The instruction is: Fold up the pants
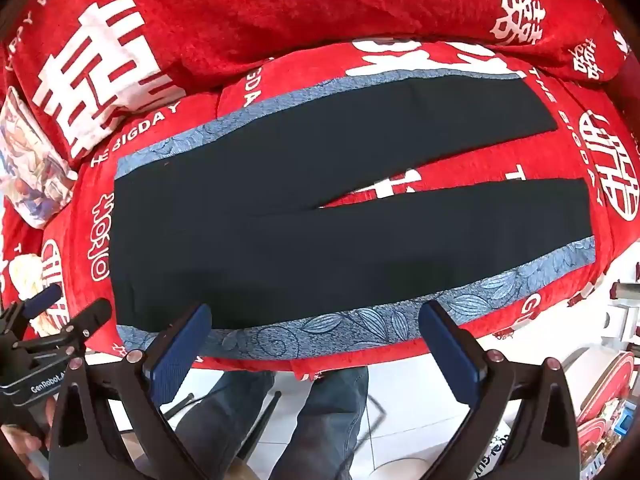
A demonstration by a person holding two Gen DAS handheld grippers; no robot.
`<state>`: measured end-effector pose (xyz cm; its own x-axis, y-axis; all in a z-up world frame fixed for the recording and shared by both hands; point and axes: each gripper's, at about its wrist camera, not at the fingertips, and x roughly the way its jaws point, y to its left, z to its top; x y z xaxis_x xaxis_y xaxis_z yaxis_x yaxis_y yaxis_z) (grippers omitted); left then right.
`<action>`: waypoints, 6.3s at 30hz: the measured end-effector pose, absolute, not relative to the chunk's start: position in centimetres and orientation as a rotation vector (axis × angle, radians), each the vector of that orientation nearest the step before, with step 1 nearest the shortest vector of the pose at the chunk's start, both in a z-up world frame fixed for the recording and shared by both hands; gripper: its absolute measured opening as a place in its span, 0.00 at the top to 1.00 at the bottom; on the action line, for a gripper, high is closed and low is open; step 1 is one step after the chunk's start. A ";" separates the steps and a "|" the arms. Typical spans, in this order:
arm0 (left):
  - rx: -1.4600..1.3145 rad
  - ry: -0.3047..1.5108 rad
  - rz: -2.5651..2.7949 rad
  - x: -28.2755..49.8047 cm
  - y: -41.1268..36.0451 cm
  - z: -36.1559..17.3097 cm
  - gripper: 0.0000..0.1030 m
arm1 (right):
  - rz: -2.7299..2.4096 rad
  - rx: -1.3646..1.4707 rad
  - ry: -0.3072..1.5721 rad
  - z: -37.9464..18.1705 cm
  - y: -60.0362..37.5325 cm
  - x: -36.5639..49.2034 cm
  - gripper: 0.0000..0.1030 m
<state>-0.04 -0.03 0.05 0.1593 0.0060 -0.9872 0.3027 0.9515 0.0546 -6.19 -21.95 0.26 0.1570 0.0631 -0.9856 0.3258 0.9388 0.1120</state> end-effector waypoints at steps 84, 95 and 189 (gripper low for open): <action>0.346 1.367 -0.202 0.0 -0.2 3.2 0.00 | -0.156 0.276 1.406 2.8 -20.7 -5.6 0.00; 0.347 1.375 -0.168 -0.4 -1.4 3.5 0.00 | -0.139 0.287 1.400 2.9 -21.9 -5.7 0.00; -0.597 1.362 -0.084 -3.5 13.0 -9.6 0.72 | 0.314 1.191 1.241 -13.4 -28.7 -9.8 0.92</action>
<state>-3.47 13.01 -9.57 0.2286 -0.3929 -0.8907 -0.2802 0.8497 -0.4467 -9.80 -28.72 -13.40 0.3692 0.7456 -0.5547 0.3927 0.4159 0.8203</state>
